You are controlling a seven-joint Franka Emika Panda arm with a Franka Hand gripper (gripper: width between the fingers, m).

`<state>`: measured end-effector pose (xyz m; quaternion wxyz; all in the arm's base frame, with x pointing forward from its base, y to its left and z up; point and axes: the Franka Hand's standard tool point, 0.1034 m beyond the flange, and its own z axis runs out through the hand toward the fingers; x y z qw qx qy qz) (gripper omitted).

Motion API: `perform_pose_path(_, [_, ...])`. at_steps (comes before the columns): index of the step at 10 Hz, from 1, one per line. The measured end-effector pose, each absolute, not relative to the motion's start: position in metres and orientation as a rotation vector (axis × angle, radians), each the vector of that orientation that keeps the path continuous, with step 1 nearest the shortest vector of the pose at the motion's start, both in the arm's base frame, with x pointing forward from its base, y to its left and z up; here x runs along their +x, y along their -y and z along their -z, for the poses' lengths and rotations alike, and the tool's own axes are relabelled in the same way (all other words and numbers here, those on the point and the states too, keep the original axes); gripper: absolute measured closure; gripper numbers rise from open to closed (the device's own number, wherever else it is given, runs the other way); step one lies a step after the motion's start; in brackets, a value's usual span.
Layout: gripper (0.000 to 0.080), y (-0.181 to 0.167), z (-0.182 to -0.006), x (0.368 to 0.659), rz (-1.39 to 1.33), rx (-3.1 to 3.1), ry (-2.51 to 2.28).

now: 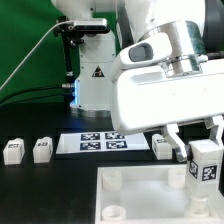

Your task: Assemble one leg

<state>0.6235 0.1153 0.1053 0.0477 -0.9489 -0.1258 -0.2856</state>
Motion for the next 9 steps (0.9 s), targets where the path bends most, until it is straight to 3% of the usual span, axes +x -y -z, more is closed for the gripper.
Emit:
perform_pose_path(3, [0.0508,-0.113,-0.102,0.623,0.867,-2.897,0.381])
perform_pose_path(9, [0.0508,-0.111,-0.079,0.617,0.901,-2.891,0.366])
